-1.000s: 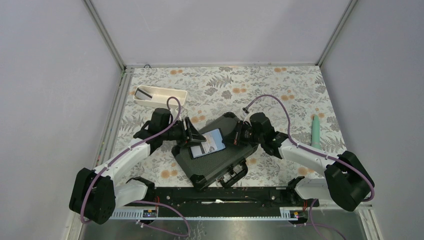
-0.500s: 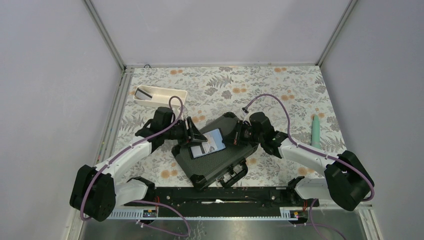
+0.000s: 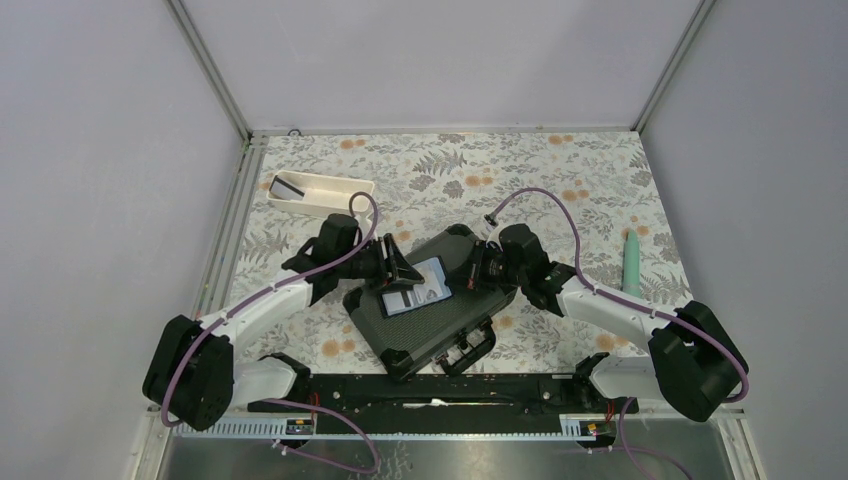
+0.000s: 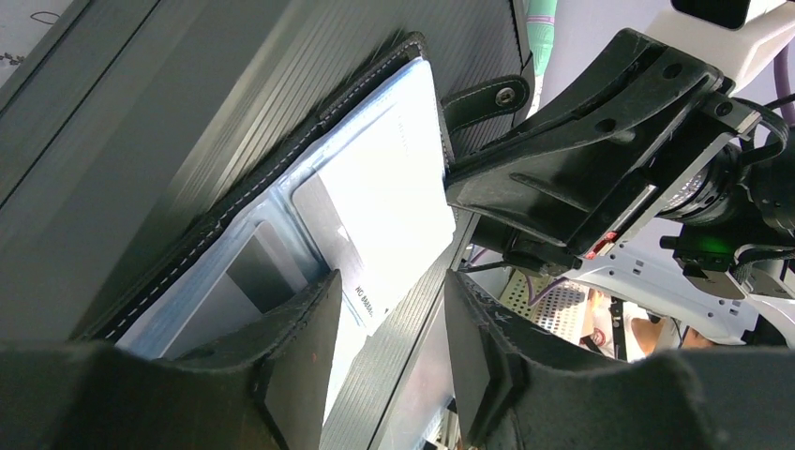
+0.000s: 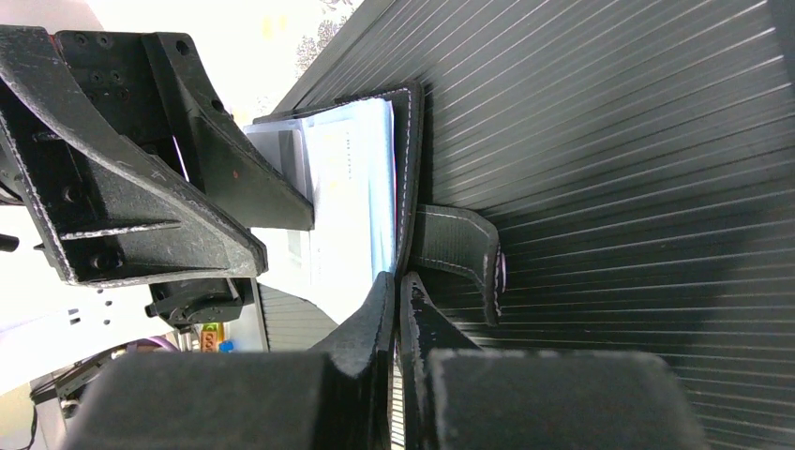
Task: Put the credit cards into the card holder
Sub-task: Insert the credit card into the card holder, then turn over the card holder at the center of the board.
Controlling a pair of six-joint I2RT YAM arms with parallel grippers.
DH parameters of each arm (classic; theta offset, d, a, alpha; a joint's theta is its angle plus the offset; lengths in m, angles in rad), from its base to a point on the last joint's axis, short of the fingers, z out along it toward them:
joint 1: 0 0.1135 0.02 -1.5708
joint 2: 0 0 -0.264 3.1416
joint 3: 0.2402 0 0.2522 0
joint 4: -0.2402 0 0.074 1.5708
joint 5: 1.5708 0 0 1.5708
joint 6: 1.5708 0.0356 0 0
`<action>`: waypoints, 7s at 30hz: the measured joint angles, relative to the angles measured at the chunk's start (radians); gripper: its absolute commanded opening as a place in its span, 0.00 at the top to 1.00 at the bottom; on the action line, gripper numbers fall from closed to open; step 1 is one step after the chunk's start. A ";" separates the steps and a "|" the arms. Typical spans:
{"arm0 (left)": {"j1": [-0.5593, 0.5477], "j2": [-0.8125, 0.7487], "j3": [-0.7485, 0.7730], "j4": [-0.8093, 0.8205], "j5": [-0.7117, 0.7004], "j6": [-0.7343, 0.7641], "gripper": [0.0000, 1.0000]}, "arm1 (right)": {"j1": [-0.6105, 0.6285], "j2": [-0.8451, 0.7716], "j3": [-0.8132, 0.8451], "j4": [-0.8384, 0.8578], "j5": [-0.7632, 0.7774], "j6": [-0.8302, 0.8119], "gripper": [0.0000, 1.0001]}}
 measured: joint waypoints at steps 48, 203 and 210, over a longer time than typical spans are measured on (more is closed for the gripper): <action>0.101 -0.200 0.082 -0.364 -0.249 0.184 0.39 | 0.013 -0.116 0.104 -0.243 0.096 -0.209 0.65; -0.209 -0.224 0.070 -0.203 -0.552 0.055 0.56 | 0.177 0.114 0.368 -0.408 0.385 -0.176 0.95; -0.195 -0.193 0.008 -0.156 -0.542 0.056 0.60 | 0.231 0.196 0.472 -0.501 0.474 -0.205 0.73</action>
